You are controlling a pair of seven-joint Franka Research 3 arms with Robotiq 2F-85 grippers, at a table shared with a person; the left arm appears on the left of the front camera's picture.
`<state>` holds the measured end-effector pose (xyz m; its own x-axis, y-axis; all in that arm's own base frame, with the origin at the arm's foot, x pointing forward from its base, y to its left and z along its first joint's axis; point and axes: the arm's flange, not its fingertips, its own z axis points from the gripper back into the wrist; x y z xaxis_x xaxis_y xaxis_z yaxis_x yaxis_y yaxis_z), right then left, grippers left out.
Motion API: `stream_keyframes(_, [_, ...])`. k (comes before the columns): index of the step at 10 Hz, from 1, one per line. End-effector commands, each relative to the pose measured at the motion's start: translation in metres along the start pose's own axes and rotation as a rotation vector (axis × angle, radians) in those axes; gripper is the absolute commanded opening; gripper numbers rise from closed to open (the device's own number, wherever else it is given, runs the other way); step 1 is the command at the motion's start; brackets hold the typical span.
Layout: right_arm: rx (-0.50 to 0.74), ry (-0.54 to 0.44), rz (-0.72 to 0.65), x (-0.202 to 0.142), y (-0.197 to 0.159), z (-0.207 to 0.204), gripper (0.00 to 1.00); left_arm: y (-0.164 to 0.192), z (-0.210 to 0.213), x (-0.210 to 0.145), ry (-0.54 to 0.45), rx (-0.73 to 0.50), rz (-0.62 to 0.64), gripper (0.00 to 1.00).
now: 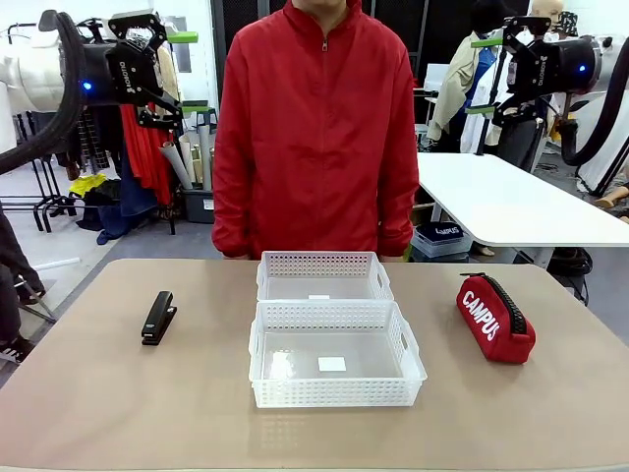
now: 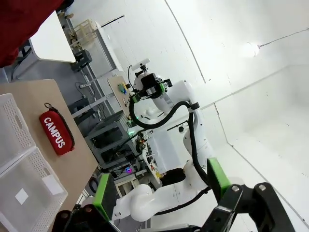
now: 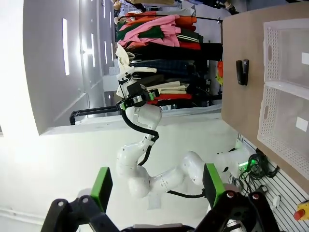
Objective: Distribute items into two baskets.
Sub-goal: Pick up the Pencil pouch that the person points to.
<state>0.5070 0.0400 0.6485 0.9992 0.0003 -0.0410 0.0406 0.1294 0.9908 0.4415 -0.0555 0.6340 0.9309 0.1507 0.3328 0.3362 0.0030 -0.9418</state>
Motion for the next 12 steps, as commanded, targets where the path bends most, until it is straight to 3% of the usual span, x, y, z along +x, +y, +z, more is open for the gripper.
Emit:
stream_keyframes(1, [0.029,-0.001,0.058,-0.0025,-0.0041,-0.0032,1.0,0.0,-0.0017,-0.0031,0.003,0.0,0.001,1.0])
stream_keyframes(2, [0.0,0.0,0.0,0.0,0.0,0.0,1.0,0.0,-0.0017,-0.0031,0.003,0.0,0.001,1.0])
stream_keyframes(12, [0.0,0.0,0.0,0.0,0.0,0.0,1.0,0.0,-0.0017,-0.0031,0.003,0.0,0.001,1.0])
